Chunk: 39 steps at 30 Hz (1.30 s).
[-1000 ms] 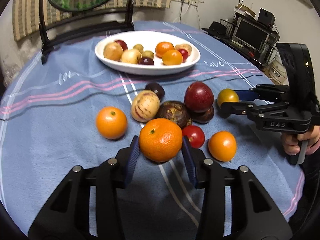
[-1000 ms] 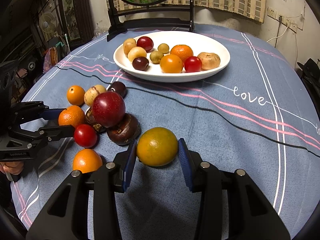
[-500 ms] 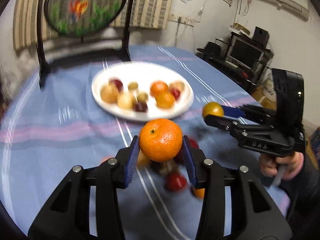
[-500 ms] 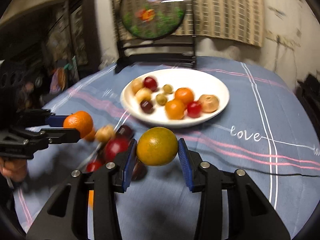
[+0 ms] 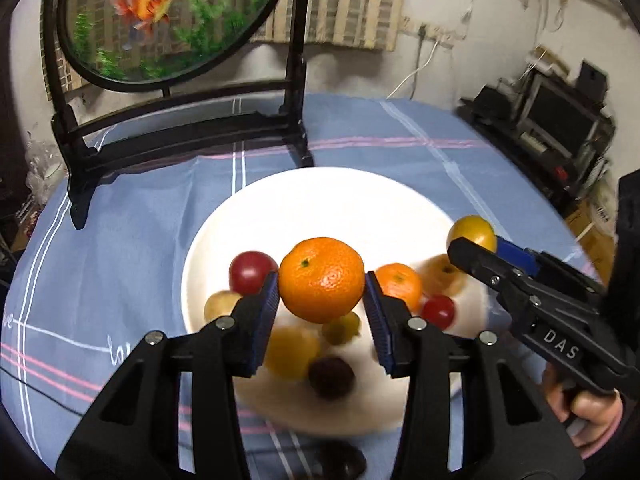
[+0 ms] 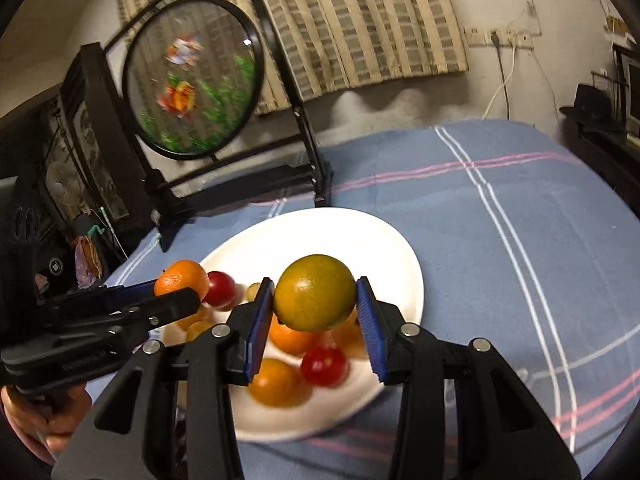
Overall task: Organize fruits
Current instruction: 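Carry the orange and citrus to the white plate and release them, then withdraw both tools from the plate back toward the fruit pile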
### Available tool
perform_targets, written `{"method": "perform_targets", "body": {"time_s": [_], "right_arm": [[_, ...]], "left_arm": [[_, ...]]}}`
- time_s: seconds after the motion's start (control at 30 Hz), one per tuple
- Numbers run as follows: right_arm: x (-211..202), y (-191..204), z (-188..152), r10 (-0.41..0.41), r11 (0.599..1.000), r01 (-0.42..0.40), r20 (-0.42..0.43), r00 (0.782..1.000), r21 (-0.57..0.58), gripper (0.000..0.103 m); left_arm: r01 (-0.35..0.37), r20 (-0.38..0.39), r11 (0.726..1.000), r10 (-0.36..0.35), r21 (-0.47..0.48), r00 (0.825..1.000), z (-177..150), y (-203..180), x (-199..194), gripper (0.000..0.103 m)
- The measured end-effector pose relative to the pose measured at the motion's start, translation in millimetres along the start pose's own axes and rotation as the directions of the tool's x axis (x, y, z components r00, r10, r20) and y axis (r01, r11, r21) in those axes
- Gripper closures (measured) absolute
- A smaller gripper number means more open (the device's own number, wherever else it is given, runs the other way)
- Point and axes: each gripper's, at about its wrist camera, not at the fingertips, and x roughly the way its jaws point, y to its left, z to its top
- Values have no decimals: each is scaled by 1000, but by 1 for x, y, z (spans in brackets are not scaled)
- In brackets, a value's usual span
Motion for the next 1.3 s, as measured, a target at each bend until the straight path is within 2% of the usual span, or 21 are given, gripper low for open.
{"method": "perform_targets", "body": {"time_s": [0.27, 0.3, 0.33, 0.37, 0.43, 0.5, 0.57, 0.63, 0.77, 0.93, 1.0, 1.07, 1.2, 1.3], "right_arm": [[29, -3, 1, 8, 999, -12, -81, 997, -42, 60], [29, -2, 1, 17, 999, -21, -90, 996, -42, 59], [27, -2, 0, 28, 999, -32, -89, 996, -38, 57], [23, -1, -1, 30, 999, -32, -77, 997, -32, 51], [12, 0, 2, 22, 999, -23, -40, 999, -28, 44], [-1, 3, 4, 36, 999, -37, -25, 999, -27, 44], [-17, 5, 1, 50, 999, -50, -11, 999, -19, 44], [-30, 9, -3, 63, 998, -63, -7, 998, -23, 44], [-57, 20, -27, 78, 995, -80, -28, 997, -64, 44], [-86, 37, -67, 117, 985, -126, -81, 990, -121, 44], [-97, 44, -85, 110, 980, -122, -78, 991, -160, 44], [-102, 50, -97, 116, 974, -135, -111, 987, -183, 44], [-111, 64, -114, 151, 948, -201, -210, 966, -246, 44], [-118, 72, -123, 155, 931, -224, -245, 957, -287, 44]], "left_arm": [[-37, -64, 999, 36, -3, 997, -8, 0, 27, 57], [-36, -57, 999, 36, 2, 998, -10, -1, 24, 52], [-42, -44, 999, 42, 6, 998, -10, -1, 22, 42], [-68, -9, 998, 68, 9, 998, -11, -1, 13, 38], [-70, 26, 998, 69, 11, 997, -10, -1, 0, 28], [-63, 57, 998, 64, -5, 996, -13, 3, -19, 24], [-62, 93, 998, 63, -19, 994, -18, 6, -40, 13], [-61, 137, 998, 65, -30, 988, -31, 9, -66, 8], [-63, 200, 998, 67, -26, 977, -72, 13, -111, 4], [-63, 256, 997, 74, -49, 964, -124, 23, -132, 3], [-90, 222, 993, 106, -77, 969, -141, 30, -129, 3], [-89, 188, 994, 101, -71, 977, -145, 34, -128, 3], [-101, 193, 988, 123, -116, 973, -150, 43, -133, 3], [-113, 185, 983, 140, -146, 973, -152, 48, -135, 3]]}}
